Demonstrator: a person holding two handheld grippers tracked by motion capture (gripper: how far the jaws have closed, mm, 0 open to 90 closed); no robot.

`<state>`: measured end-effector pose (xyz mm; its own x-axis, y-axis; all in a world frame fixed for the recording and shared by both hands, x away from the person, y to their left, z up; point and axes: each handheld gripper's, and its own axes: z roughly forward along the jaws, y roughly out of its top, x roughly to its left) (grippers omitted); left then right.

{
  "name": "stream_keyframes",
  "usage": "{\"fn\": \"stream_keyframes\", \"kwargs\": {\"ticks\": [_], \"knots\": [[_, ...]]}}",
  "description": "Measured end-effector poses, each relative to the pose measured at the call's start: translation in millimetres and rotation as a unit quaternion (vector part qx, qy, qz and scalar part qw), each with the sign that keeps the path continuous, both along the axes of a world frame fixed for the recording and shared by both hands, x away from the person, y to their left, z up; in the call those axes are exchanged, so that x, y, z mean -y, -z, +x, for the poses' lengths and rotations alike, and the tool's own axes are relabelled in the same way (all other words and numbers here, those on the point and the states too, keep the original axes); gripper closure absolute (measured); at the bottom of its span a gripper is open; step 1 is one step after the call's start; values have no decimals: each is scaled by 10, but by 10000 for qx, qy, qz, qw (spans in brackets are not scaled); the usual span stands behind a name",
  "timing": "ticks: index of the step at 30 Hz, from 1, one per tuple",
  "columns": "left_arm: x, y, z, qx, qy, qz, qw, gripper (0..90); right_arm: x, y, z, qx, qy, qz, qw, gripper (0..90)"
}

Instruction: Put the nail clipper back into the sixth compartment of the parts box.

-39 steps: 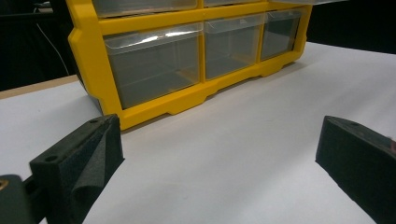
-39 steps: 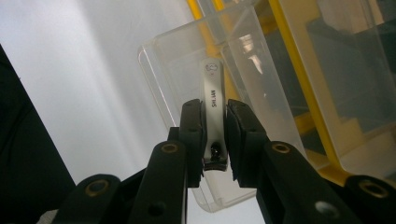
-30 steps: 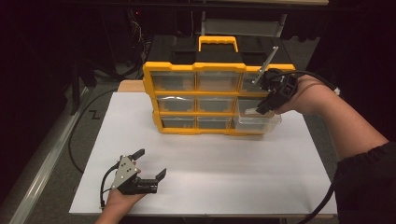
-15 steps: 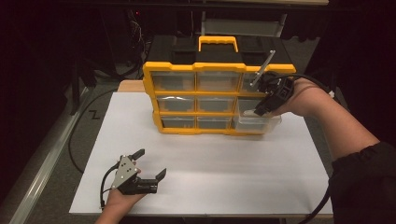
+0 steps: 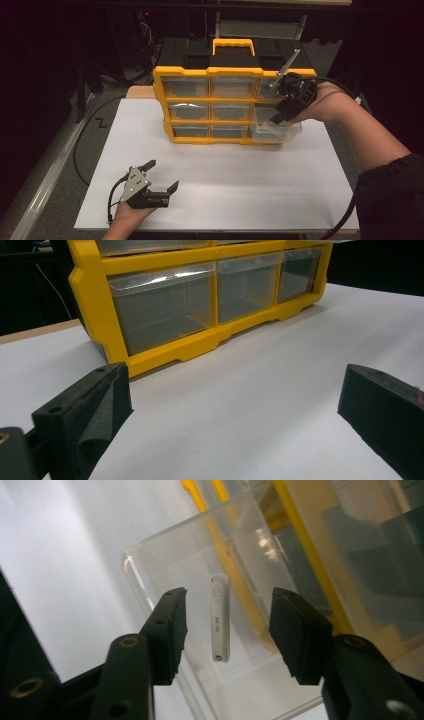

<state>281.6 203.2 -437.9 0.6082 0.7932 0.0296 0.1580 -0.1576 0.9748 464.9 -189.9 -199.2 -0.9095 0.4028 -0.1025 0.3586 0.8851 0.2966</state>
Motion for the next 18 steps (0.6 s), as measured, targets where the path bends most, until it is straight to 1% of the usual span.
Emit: {"fn": "stream_keyframes", "kwargs": {"ticks": [2, 3, 9, 14, 15, 18], "knots": [[1, 0, 0, -2, 2, -2, 10000, 15, 4, -5, -12, -18, 51, -23, 10000, 488], [2, 0, 0, 3, 1, -3, 10000, 15, 14, -12, -14, -35, 73, 7, 10000, 481], [4, 0, 0, -2, 3, -3, 10000, 15, 45, -34, -40, -47, 93, 32, 9999, 472], [4, 1, 1, -10, -1, 1, 10000, 15, 82, -52, -80, -68, 124, -7, 9999, 457], [4, 1, 0, -11, -2, -1, 10000, 15, 88, -55, -94, -85, 168, -29, 9998, 454], [6, 1, 1, -12, -2, -4, 10000, 15, 105, -59, -121, -87, 167, -13, 9998, 444]]}}
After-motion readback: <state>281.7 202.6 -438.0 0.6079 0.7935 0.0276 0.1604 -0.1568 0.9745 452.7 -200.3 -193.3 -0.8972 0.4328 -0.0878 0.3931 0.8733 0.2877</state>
